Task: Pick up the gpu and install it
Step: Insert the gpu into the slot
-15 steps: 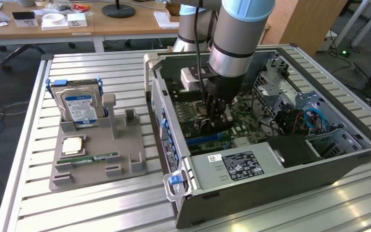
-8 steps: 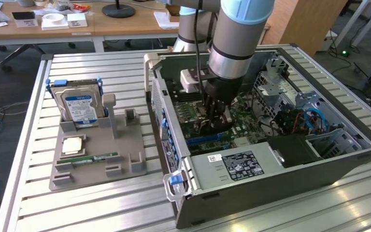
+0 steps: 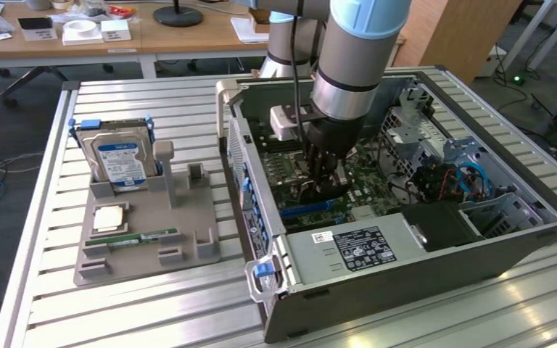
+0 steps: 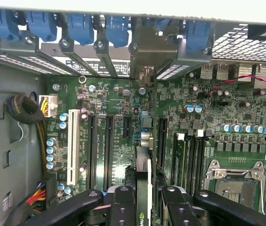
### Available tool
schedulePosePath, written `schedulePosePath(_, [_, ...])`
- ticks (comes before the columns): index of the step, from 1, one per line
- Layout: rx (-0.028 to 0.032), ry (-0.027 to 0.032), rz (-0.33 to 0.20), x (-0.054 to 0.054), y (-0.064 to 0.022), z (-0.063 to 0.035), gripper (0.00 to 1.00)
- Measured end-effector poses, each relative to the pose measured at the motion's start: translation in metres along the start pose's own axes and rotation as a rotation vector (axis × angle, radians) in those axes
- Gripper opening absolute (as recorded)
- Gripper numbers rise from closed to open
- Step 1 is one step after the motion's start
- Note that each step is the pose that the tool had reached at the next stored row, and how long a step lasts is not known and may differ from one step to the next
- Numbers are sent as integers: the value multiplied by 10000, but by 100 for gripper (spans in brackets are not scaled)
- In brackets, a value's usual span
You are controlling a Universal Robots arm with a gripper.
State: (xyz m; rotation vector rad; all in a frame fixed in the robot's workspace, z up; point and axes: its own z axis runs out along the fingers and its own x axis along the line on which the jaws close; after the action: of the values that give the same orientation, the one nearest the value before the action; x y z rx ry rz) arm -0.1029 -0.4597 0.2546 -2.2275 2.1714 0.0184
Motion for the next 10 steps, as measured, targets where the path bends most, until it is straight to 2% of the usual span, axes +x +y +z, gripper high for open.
schedulePosePath(10, [39, -2, 0, 0, 8, 14, 26])
